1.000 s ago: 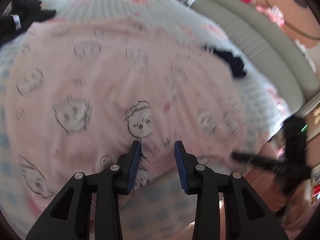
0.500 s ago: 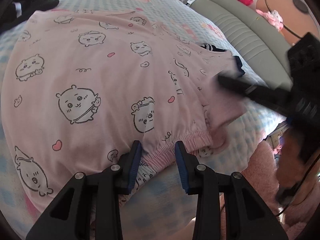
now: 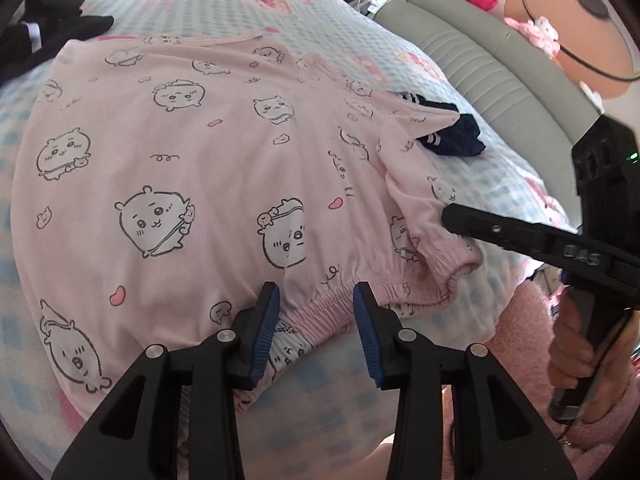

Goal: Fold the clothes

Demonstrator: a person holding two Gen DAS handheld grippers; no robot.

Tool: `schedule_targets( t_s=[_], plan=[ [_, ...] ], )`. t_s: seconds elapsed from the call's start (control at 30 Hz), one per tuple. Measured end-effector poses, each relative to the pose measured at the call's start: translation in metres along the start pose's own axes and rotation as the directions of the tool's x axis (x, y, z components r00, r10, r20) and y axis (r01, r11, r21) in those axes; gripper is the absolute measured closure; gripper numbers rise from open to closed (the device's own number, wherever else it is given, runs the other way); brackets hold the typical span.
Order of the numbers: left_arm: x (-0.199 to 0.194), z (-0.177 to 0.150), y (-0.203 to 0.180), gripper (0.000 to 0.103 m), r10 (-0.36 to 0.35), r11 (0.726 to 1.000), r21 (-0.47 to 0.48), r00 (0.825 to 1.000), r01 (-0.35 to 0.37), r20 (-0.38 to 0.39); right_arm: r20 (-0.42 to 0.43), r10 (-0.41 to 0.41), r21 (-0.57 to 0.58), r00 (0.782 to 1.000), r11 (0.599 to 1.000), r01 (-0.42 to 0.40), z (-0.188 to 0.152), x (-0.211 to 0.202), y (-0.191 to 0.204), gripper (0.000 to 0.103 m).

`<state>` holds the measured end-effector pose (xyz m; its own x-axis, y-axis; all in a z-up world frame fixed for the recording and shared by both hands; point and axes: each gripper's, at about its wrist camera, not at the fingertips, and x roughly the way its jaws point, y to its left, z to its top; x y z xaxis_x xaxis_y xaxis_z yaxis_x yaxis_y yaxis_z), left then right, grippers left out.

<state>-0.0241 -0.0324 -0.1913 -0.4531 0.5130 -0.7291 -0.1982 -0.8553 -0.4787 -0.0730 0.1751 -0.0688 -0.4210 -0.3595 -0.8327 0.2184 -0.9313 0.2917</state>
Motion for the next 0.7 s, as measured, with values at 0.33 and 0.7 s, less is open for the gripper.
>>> schedule_targets(
  t_s=[0.33,0.7],
  plan=[
    [-0.004,-0.002,0.007,0.063,-0.006,1.0,-0.016,1.0,0.006,0.001,-0.061,0.07,-0.004,0.996,0.998,-0.071,-0.005,0.014,0.014,0.073],
    [-0.017,-0.001,-0.008,0.062,0.01,1.0,0.002,0.999,-0.01,0.054,-0.075,0.039,0.047,0.996,0.998,-0.035,-0.035,0.002,-0.017,0.061]
  ],
)
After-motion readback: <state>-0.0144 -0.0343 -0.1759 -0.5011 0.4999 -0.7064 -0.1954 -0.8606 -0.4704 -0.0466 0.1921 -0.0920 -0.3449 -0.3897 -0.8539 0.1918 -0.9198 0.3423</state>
